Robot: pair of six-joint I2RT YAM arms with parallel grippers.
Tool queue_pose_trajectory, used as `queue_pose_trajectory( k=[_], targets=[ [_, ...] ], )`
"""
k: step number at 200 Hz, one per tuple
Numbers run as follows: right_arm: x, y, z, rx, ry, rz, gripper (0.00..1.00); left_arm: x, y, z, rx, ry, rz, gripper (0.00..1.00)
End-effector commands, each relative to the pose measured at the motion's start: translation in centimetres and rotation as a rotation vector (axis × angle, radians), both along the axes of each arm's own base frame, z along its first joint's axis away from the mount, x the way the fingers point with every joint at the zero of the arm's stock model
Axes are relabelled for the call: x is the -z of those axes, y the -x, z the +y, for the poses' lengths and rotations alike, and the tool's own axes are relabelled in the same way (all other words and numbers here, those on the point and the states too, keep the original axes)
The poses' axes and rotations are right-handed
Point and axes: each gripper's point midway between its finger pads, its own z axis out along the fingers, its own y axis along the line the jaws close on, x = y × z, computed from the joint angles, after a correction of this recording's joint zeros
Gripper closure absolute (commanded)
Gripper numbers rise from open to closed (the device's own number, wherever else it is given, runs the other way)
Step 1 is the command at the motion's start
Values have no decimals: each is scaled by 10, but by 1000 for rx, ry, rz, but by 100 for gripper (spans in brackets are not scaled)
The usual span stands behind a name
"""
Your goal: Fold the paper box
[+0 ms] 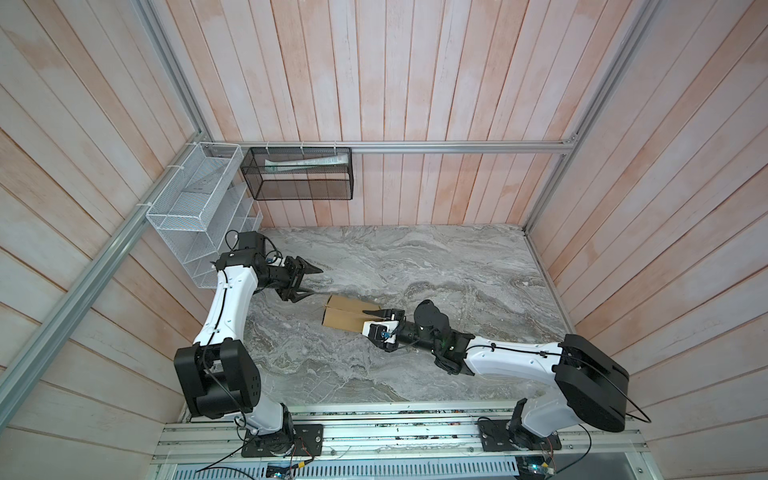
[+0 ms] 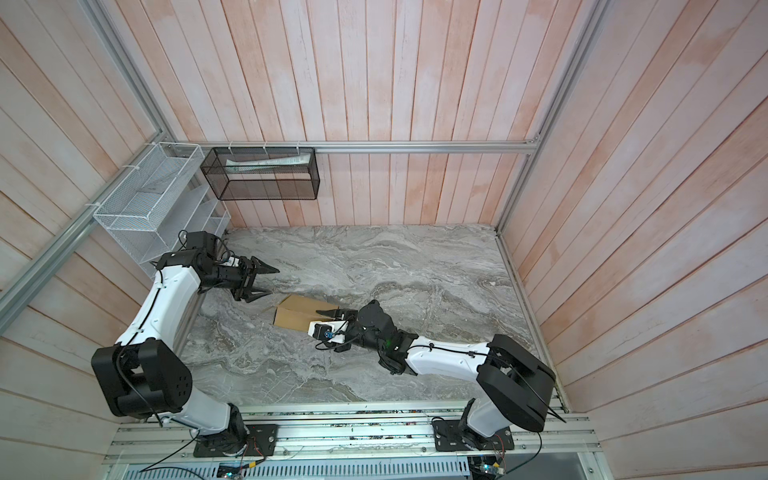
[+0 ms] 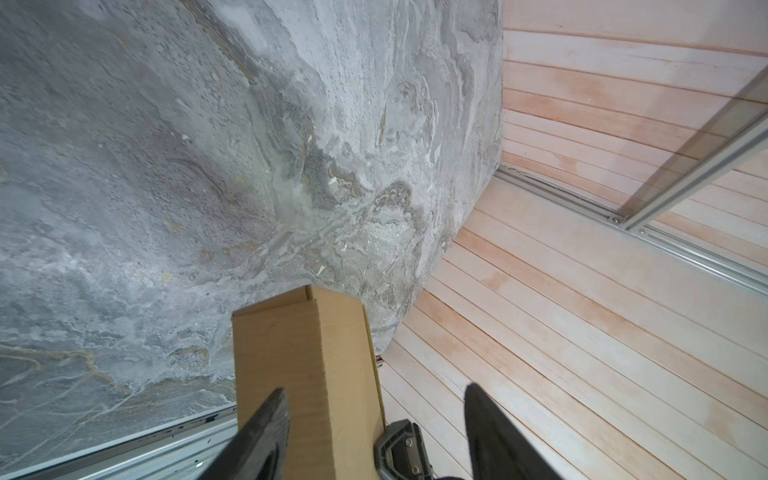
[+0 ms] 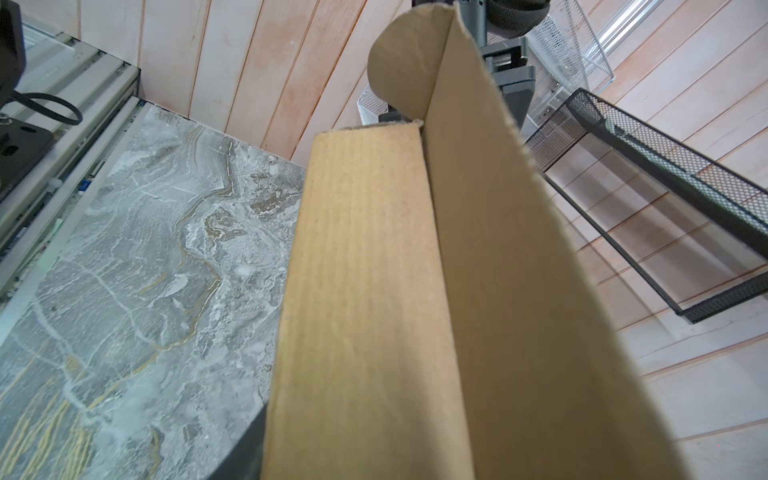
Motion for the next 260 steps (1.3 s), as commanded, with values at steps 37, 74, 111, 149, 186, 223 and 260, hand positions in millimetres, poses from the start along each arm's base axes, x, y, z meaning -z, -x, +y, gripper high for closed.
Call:
queue_pose_trajectory(
  k=[37, 74, 111, 149, 186, 223, 260],
  targets=[
    [-2, 7, -14, 42, -4, 81, 71, 18, -27, 30, -83, -197, -146, 32],
    [4, 9, -19, 65, 13, 143, 71, 20, -30, 34, -75, -243, -247, 32],
    [9, 10, -15, 59, 45, 203, 71, -2, -28, 39, -24, -342, -396, 32],
    [12, 9, -12, 61, 85, 248, 71, -21, -11, 41, 53, -463, -562, 33],
    [16, 11, -4, 46, 105, 309, 71, -20, 24, 32, 82, -484, -657, 36],
    [27, 12, 5, 20, 156, 344, 71, -28, 45, 22, 130, -477, -706, 36],
    [33, 13, 8, -11, 183, 377, 71, -39, 63, 12, 196, -478, -761, 36]
  ],
)
